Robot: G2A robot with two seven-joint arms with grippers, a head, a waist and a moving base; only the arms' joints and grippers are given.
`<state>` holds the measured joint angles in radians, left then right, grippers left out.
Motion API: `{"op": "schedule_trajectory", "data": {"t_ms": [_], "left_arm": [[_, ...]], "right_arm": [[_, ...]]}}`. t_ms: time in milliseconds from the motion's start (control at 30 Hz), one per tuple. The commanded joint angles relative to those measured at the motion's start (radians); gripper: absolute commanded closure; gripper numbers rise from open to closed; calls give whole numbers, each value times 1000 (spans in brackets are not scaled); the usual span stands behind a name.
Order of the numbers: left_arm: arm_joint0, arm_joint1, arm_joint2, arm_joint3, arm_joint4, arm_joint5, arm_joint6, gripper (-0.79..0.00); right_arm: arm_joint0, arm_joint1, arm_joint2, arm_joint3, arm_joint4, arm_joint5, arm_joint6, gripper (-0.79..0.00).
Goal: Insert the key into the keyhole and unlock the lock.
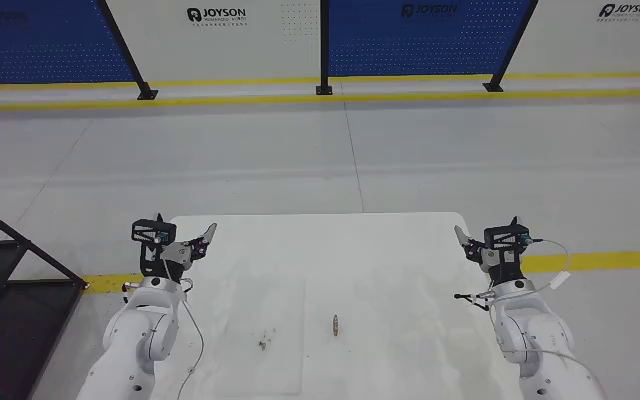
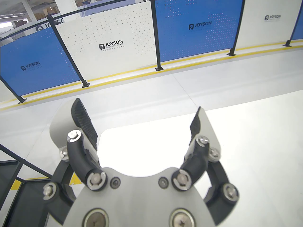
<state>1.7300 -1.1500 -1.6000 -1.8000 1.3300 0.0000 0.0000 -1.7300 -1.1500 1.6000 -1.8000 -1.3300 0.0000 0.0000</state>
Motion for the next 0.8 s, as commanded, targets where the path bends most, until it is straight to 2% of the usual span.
{"op": "schedule_trajectory", "data": {"t_ms": [0,100,200,300,400,600,767], "left_arm": [[0,0,0,0,0,0,0,-784],[0,0,2,2,10,-6,-6,-785],[8,2,7,-13,25,-57,-35,-785],[44,6,-2,-59,5,-134,-68,-785],[127,12,-14,-143,8,-224,-133,-785],[347,19,17,-320,129,-302,-279,-785],[468,16,90,-369,256,-238,-329,-785]], "right_arm": [[0,0,0,0,0,0,0,-784],[0,0,0,0,0,0,0,-785],[0,0,0,0,0,0,0,-785],[0,0,0,0,0,0,0,-785],[0,0,0,0,0,0,0,-785],[0,0,0,0,0,0,0,-785],[0,0,0,0,0,0,0,-785]]}}
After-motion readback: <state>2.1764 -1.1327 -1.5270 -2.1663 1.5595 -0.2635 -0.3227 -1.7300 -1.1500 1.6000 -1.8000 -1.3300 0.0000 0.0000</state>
